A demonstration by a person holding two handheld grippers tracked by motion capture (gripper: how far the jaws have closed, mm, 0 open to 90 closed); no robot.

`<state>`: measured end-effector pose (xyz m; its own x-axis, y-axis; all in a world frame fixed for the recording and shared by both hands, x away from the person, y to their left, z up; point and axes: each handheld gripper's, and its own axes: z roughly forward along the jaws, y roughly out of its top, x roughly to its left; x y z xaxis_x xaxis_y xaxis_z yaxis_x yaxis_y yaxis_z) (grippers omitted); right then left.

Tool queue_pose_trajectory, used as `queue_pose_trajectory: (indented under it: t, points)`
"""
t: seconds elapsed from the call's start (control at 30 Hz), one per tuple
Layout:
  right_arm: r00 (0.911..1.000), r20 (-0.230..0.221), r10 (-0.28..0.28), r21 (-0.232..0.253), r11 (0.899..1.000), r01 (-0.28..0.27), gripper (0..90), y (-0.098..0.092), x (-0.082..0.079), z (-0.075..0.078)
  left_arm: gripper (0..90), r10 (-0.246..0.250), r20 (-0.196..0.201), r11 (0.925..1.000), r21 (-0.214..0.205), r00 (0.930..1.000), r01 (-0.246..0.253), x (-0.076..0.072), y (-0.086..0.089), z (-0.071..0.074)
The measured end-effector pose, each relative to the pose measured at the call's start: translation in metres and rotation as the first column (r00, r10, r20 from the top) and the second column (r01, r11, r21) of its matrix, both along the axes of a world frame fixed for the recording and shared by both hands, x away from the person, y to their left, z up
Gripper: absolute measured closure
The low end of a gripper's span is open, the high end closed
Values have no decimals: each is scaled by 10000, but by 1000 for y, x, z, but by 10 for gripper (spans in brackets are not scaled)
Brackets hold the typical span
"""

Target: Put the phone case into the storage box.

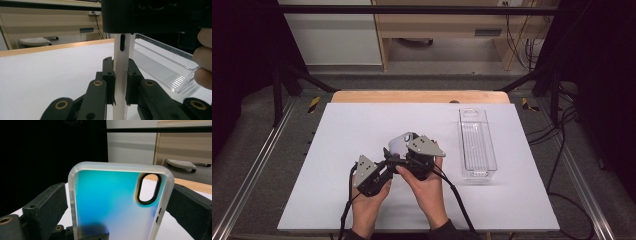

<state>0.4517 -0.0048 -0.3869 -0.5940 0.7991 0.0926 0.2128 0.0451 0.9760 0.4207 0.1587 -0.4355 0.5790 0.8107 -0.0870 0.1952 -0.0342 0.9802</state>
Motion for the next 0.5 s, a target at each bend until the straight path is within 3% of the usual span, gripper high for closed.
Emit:
queue_pose_trajectory:
  t: [0.5]
  points:
    - [9997, -33, -242, -123, 9996, 241, 147, 5, 1, 0, 810, -11, -34, 10000, -58, 10000, 11, 0, 1, 0]
